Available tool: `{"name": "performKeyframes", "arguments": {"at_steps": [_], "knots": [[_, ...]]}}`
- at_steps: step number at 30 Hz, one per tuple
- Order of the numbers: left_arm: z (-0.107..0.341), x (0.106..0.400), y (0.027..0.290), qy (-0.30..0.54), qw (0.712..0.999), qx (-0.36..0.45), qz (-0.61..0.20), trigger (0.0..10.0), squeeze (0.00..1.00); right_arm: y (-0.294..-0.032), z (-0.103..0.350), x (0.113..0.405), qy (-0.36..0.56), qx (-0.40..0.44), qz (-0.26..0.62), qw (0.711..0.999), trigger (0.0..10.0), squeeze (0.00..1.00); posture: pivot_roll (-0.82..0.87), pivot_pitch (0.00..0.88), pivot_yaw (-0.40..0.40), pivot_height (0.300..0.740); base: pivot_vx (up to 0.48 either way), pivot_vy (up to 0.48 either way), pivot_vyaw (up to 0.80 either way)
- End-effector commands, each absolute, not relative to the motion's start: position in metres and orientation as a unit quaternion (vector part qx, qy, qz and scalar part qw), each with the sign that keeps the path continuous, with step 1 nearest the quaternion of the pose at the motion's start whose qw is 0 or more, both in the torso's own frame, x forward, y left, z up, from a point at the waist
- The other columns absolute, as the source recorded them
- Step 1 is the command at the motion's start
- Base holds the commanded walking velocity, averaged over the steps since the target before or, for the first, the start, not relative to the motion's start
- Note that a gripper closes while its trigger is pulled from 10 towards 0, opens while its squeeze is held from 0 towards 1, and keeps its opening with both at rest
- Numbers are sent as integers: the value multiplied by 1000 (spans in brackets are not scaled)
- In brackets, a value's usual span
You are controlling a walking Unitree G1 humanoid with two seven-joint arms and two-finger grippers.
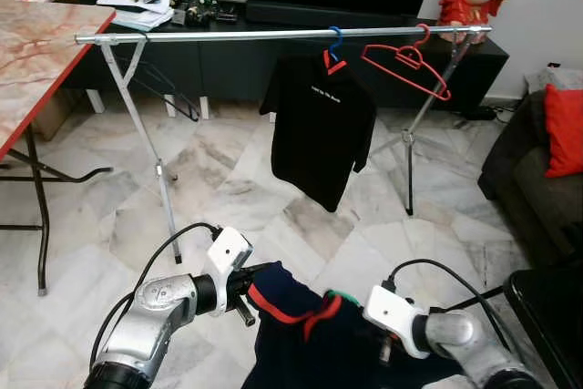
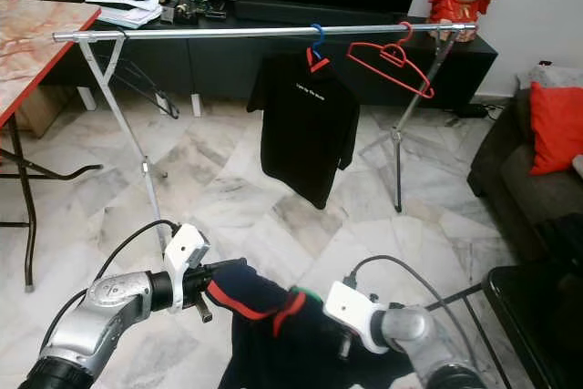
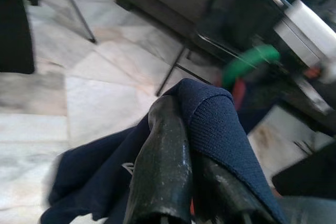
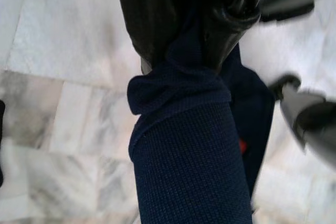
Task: Hang hanger
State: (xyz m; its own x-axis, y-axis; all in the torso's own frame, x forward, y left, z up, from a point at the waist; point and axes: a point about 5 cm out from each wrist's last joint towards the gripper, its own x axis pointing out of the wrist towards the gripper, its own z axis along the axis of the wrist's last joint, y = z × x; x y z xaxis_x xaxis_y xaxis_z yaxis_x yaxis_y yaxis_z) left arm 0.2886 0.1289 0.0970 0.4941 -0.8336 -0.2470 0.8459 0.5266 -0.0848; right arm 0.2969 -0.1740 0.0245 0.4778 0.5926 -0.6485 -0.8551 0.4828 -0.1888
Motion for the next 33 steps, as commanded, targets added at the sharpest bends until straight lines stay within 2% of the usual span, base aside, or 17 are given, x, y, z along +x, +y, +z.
{"name": "performKeyframes", "arguments": {"at_steps": [1, 2, 4, 8, 9, 10, 19, 28, 33], "knots": [[99, 282, 123, 132, 847, 22, -515, 4118, 0, -176, 33, 305, 241, -236, 418, 844, 0, 0, 36, 96, -91, 740, 0, 0, 0], [99, 279, 122, 137, 840, 23, -524, 9961, 0, -174, 35, 307, 234, -228, 413, 850, 0, 0, 36, 97, -91, 740, 0, 0, 0], [96, 271, 120, 151, 822, 22, -548, 10000, 0, -169, 40, 314, 217, -205, 395, 869, 0, 0, 39, 97, -92, 740, 0, 0, 0], [95, 266, 119, 160, 813, 23, -560, 10000, 0, -166, 42, 317, 208, -211, 384, 875, 0, 0, 39, 97, -91, 740, 0, 0, 0], [95, 263, 118, 165, 808, 16, -566, 10000, 243, -165, 43, 319, 204, -205, 369, 883, 0, 0, 42, 96, -92, 740, 0, 0, 0], [96, 260, 117, 168, 800, 13, -575, 10000, 1000, -163, 43, 321, 202, -193, 362, 889, 0, 0, 42, 96, -92, 740, 0, 0, 0], [98, 256, 117, 178, 793, 19, -583, 10000, 1000, -153, 45, 323, 185, -187, 362, 894, 0, 0, 46, 96, -93, 740, 0, 0, 0], [95, 248, 120, 204, 776, 42, -595, 10000, 1000, -154, 50, 330, 171, -191, 329, 909, 0, 0, 50, 97, -95, 740, 0, 0, 0], [81, 257, 128, 235, 794, 106, -550, 10000, 1000, -152, 54, 333, 167, -152, 311, 923, 0, 0, 51, 97, -95, 740, 0, 0, 0]]}}
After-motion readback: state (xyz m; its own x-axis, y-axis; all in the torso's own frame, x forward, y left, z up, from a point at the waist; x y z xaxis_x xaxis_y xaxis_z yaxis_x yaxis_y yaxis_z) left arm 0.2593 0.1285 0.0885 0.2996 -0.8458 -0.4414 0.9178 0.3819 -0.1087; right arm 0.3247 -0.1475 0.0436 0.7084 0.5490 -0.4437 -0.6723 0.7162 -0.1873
